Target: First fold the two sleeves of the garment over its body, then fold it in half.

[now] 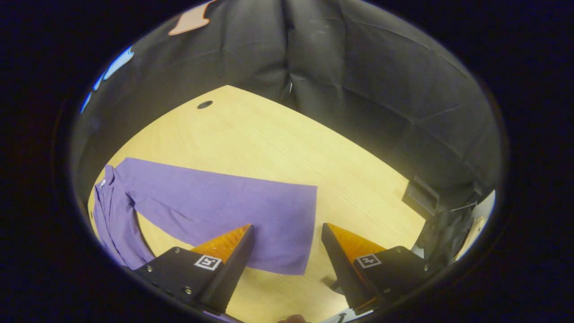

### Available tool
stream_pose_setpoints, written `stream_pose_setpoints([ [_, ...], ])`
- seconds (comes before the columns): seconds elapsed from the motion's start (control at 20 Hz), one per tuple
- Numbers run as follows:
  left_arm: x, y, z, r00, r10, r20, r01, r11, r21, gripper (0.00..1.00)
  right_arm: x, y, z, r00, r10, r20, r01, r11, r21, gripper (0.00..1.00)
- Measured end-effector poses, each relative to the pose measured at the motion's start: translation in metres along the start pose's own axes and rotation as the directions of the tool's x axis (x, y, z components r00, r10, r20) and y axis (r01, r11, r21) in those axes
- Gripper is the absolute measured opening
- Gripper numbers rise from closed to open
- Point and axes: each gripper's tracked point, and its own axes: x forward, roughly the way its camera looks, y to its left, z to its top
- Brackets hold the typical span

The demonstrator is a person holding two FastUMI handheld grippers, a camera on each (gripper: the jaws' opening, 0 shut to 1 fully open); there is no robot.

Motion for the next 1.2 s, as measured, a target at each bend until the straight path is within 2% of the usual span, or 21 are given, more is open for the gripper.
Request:
stream_pose_setpoints([
  [0.3,0.006,0.015,-0.006,0.999,-0.053,-0.010,0.053,0.999,-0.004,0.96,0.006,0.008,0.000,1.000,-0.015,0.000,0.015,1.000,0.012,0.94],
  [0.35,0.007,0.020,-0.006,0.998,-0.058,-0.008,0.058,0.998,-0.007,0.96,0.007,0.007,0.000,1.000,-0.012,0.005,0.012,1.000,0.014,0.89],
  [0.4,0.008,0.025,-0.007,0.998,-0.062,-0.007,0.062,0.998,-0.012,0.96,0.006,0.008,0.000,1.000,-0.011,0.002,0.011,1.000,0.018,0.80],
  [0.45,0.010,0.030,-0.009,0.998,-0.065,-0.010,0.065,0.998,-0.016,0.96,0.007,0.008,0.000,1.000,-0.008,0.001,0.008,1.000,0.023,0.65],
  [0.5,0.010,0.036,-0.011,0.998,-0.066,-0.014,0.066,0.998,-0.018,0.96,0.006,0.007,0.001,1.000,-0.002,0.001,0.002,0.999,0.037,0.56],
  [0.55,0.010,0.042,-0.014,0.998,-0.067,-0.014,0.067,0.998,-0.019,0.96,0.007,0.008,0.003,1.000,0.004,0.002,-0.004,0.998,0.057,0.37],
  [0.65,0.010,0.056,-0.017,0.998,-0.060,-0.014,0.059,0.998,-0.022,0.96,0.005,0.011,0.002,1.000,0.005,0.004,-0.006,0.996,0.091,0.09],
  [0.75,0.009,0.069,-0.021,0.998,-0.058,-0.017,0.057,0.998,-0.033,0.96,0.003,0.012,0.001,1.000,-0.004,0.009,0.003,0.998,0.062,0.08],
  [0.85,0.011,0.081,-0.026,0.998,-0.060,-0.018,0.060,0.997,-0.039,0.96,0.000,0.013,0.004,0.999,-0.009,0.032,0.008,0.999,0.034,0.00],
  [1.1,0.016,0.108,-0.033,0.997,-0.075,-0.011,0.074,0.996,-0.047,0.96,-0.026,0.023,0.021,0.993,0.006,0.119,-0.001,0.999,-0.046,0.00],
  [1.2,0.019,0.118,-0.038,0.997,-0.077,-0.007,0.077,0.995,-0.058,0.96,-0.046,0.037,0.034,0.985,0.036,0.166,-0.028,0.998,-0.052,0.00],
])
